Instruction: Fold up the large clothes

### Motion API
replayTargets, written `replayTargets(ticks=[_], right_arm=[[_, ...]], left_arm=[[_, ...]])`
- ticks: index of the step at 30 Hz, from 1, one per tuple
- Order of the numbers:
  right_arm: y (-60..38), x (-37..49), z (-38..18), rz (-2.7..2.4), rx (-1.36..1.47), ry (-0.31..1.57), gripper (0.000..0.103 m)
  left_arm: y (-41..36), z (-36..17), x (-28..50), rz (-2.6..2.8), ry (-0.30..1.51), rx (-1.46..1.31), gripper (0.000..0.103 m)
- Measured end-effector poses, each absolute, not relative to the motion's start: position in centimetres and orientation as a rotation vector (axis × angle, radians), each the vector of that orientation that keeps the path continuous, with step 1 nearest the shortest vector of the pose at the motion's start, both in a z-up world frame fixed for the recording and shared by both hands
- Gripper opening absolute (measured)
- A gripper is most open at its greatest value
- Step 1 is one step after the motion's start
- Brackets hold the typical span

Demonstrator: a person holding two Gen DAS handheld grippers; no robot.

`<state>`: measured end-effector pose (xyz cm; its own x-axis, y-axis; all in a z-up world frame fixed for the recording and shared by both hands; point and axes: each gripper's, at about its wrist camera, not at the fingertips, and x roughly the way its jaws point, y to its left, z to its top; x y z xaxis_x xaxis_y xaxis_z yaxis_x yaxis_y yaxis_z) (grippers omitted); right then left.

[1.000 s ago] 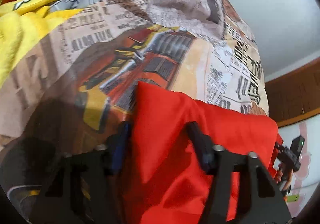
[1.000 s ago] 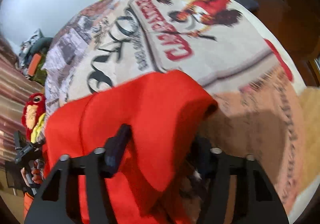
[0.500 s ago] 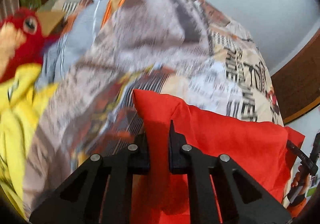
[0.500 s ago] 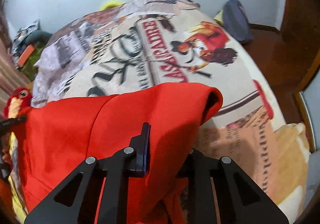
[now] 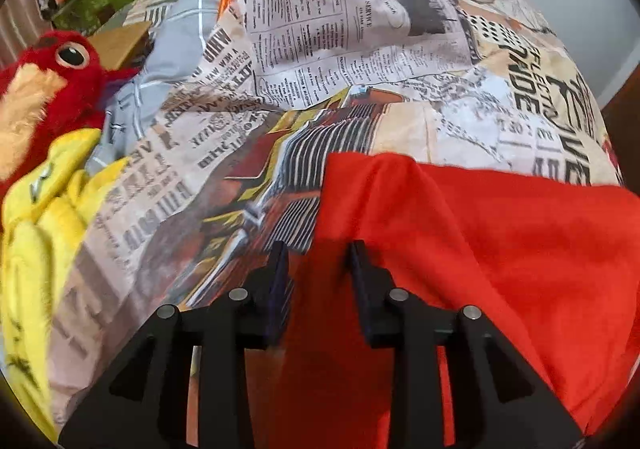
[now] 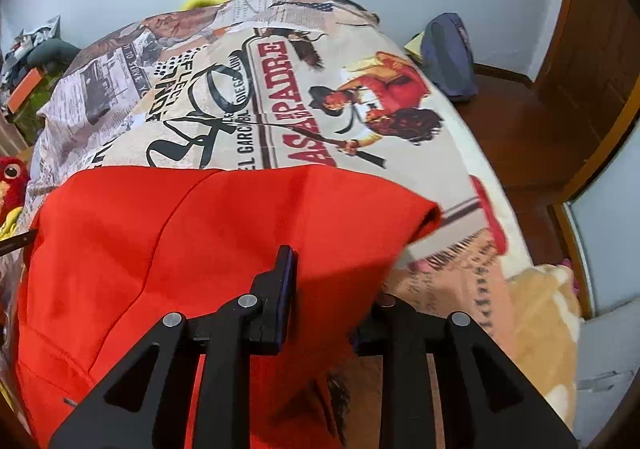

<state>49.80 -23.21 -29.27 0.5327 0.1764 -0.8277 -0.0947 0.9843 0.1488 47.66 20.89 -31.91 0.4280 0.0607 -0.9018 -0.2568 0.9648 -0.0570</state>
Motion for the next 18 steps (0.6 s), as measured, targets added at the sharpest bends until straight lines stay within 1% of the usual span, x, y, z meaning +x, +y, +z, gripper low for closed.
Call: replayTargets(ticks=[3,6,12,14,16,18], right_arm=[[-23.3,48.4,-28.0,0.158,0.048,1.005,0.02],[-23.0,46.3,-26.1,0.157,-0.01,0.97,0.02],[-22.9,42.3,-22.4,0.202,-0.008,0.92,0.021],[-22.7,40.8,-21.1,0.215,-0.017,0.897,0.021],[-22.5,39.3,-19.9,0.233,-0.023,0.876,0.021],[-22.4,38.0,-19.1,0.248,-0.02,0.863,0.022]], left_arm=[[20.2,-30.2,46.1,0.205,1.103,-0.124,0.03],[19.4,-27.8,43.8,0.187,1.066,-0.083,0.033],[17.2,-22.9,39.2,0.134,0.99,-0.055,0.033],[16.6,-21.4,37.4,0.116,0.964,-0.059,0.038],[16.0,-20.1,35.7,0.108,0.937,-0.066,0.045],[15.5,-19.0,34.1,0.1,0.92,-0.074,0.046]])
